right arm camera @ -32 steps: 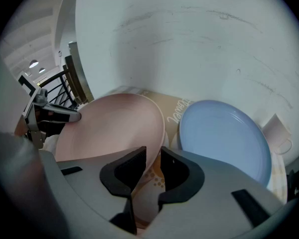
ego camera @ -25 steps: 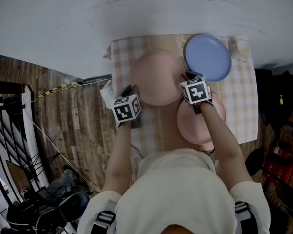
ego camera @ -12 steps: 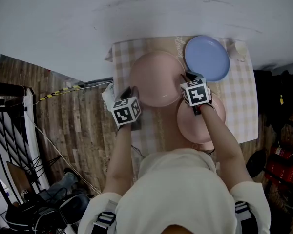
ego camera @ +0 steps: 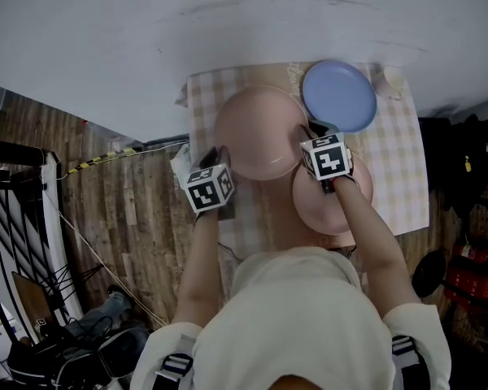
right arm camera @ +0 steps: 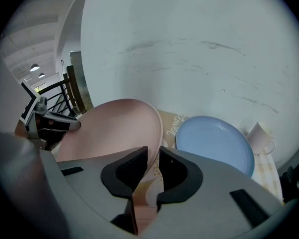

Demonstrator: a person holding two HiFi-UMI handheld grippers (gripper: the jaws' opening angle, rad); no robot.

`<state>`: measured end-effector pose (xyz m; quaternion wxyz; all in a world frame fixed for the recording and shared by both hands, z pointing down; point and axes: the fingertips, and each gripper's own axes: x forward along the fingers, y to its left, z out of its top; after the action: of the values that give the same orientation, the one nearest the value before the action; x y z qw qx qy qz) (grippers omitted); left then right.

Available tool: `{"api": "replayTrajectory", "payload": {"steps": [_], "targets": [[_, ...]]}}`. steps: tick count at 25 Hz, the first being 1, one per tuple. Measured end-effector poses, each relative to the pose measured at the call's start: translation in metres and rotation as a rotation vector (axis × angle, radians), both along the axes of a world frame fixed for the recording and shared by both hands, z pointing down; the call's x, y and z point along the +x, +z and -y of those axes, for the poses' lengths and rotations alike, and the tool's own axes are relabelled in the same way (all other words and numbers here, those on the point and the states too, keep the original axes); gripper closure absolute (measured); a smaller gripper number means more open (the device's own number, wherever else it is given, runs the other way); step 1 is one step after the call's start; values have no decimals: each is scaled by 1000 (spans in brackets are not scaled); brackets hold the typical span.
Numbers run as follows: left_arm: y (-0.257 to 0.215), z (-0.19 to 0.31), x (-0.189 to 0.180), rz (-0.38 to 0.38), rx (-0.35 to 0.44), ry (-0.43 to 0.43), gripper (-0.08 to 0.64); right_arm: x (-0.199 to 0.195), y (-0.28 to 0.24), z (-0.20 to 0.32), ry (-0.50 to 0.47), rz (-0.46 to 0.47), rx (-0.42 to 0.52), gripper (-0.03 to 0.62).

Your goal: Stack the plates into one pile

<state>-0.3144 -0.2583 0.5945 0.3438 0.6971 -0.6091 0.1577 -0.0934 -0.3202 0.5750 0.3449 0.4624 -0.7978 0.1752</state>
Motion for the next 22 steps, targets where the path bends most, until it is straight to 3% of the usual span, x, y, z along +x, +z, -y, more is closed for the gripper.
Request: {"api": "replayTrajectory", "payload": {"steps": [22], "targets": [[-20, -36, 38, -6, 36, 36, 499, 40, -30, -47, 52, 34, 68, 532]]}}
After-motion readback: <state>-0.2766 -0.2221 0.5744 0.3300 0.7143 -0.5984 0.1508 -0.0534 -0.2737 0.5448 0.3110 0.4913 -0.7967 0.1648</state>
